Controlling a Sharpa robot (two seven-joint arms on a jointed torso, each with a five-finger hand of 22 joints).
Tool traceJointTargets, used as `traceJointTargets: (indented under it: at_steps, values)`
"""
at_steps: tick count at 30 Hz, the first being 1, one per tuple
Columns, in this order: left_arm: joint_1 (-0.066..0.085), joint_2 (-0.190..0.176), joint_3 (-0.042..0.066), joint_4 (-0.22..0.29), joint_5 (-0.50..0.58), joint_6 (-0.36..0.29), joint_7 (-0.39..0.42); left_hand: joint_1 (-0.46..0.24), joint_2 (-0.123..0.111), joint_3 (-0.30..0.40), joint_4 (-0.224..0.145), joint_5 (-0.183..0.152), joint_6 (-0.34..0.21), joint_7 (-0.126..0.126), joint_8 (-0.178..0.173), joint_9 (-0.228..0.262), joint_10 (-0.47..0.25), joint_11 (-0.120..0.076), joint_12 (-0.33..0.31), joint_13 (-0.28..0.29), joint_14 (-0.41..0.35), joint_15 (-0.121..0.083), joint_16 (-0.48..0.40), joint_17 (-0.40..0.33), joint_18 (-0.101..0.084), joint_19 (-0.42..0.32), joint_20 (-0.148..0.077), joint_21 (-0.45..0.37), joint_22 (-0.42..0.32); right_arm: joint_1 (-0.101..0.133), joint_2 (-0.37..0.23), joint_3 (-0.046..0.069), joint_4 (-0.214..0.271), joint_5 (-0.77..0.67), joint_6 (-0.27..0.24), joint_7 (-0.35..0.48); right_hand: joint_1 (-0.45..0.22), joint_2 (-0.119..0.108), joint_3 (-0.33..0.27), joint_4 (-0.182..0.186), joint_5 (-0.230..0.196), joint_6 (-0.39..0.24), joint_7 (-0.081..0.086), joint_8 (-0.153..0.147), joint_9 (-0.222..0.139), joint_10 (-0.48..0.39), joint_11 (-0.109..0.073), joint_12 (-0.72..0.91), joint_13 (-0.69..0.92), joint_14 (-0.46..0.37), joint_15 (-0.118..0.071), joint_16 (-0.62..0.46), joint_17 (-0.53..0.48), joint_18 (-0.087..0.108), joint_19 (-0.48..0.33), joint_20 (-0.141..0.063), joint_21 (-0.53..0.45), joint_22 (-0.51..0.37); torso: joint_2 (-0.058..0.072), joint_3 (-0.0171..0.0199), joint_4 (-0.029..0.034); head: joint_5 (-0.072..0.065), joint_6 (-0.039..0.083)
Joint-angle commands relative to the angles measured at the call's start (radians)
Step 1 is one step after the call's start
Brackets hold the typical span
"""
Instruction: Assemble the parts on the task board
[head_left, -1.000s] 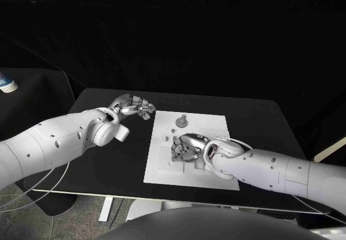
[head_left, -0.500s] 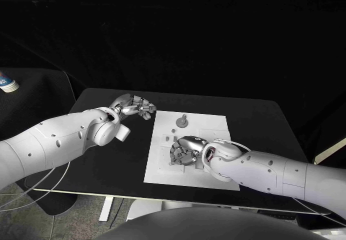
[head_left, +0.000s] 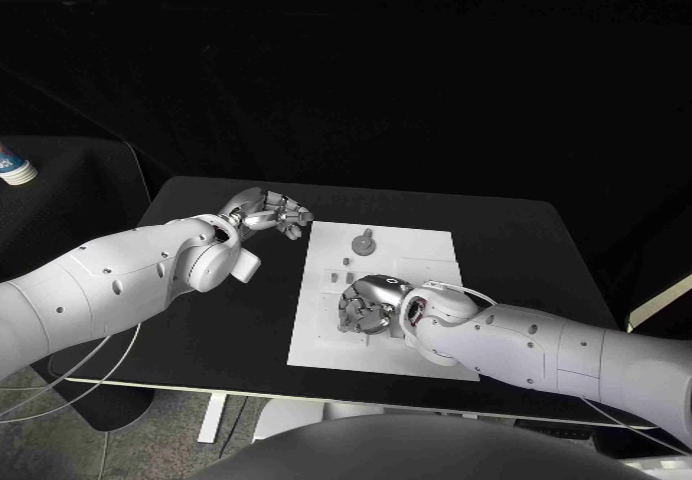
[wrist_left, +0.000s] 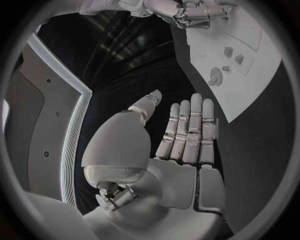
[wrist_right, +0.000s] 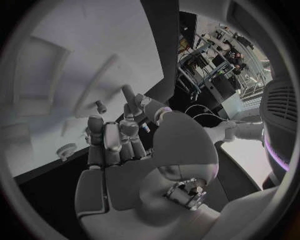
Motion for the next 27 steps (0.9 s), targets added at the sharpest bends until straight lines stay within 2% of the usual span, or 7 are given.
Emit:
traceJointTargets:
  at_steps: [1,9,27]
  values:
    - [0.001,0.002,0.001,0.001,0.007,0.011,0.007,-0.007,0.004,0.002,0.007,0.002,0.001,0.002,-0.003,0.001,0.007,0.000,-0.006,0.001,0.007,-0.001,-0.007,-0.002,0.010,-0.008,-0.001,-0.006,0.002,-0.001,0.005,0.000,-0.007,-0.030,-0.002,-0.005,0.007,0.005,0.006,-0.002,0.007,0.056,0.043,0.006,0.004,0.004,0.002,0.004,0.002,0.005,0.000,0.041,0.002,0.020,0.008,-0.001,0.165,0.001,0.000,0.0002,0.0001,-0.001,0.000]
    - [0.001,0.002,0.001,0.001,0.007,0.012,0.007,-0.007,0.004,0.002,0.007,0.002,0.001,0.002,-0.003,0.001,0.007,0.000,-0.006,0.001,0.007,-0.001,-0.007,-0.002,0.010,-0.008,-0.001,-0.006,0.002,-0.007,0.013,0.000,-0.021,-0.048,-0.014,-0.003,0.007,0.005,0.006,-0.001,0.007,0.057,0.043,0.006,0.004,0.005,0.001,0.006,0.003,0.006,-0.001,0.043,0.002,0.020,0.010,-0.001,0.165,0.002,0.000,0.0006,-0.0005,-0.003,0.000]
    - [0.001,0.004,0.001,0.000,0.007,0.013,0.007,-0.008,0.004,0.002,0.007,0.002,0.001,0.002,-0.003,0.001,0.007,0.000,-0.007,0.002,0.008,-0.001,-0.008,-0.002,0.010,-0.008,-0.001,-0.006,0.002,-0.009,0.018,0.000,-0.015,-0.042,-0.048,0.008,0.006,0.006,0.008,-0.001,0.007,0.060,0.042,0.007,0.004,0.006,0.001,0.008,0.005,0.007,-0.001,0.045,0.004,0.021,0.012,-0.002,0.165,0.004,0.000,0.0000,-0.0004,-0.002,0.000]
